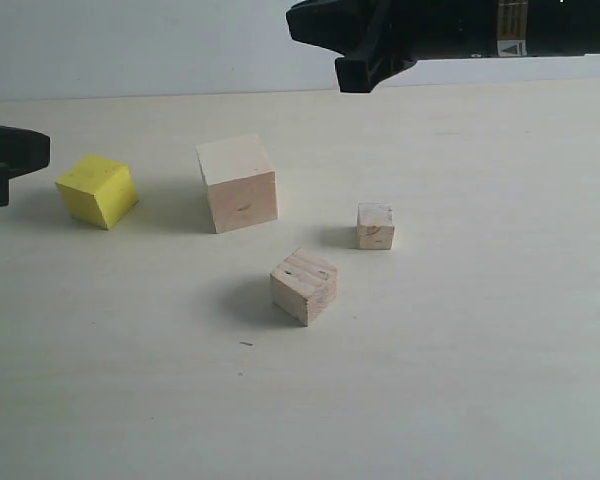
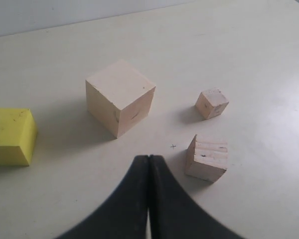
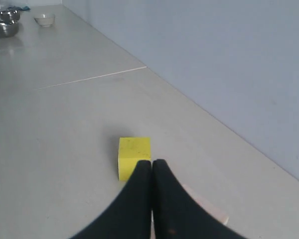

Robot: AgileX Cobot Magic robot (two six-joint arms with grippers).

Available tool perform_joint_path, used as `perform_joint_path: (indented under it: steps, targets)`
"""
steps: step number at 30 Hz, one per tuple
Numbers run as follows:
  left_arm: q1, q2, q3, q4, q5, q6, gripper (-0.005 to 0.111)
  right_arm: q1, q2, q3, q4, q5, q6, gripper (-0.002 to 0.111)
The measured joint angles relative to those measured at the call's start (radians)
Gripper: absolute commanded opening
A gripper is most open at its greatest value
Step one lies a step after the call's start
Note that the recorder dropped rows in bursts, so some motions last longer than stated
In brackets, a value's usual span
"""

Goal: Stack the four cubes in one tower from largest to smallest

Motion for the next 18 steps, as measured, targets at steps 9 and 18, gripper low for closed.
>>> perform_joint_path:
  steps: [9,18]
  targets:
    - [0.0,0.0,0.0,0.0,0.0,0.0,0.0,0.015,0.0,0.032,0.42,0.167,-0.227,0.0]
    - [0.0,0.0,0.0,0.0,0.0,0.0,0.0,0.134,0.0,0.039,0.988,0.588,-0.792,0.0]
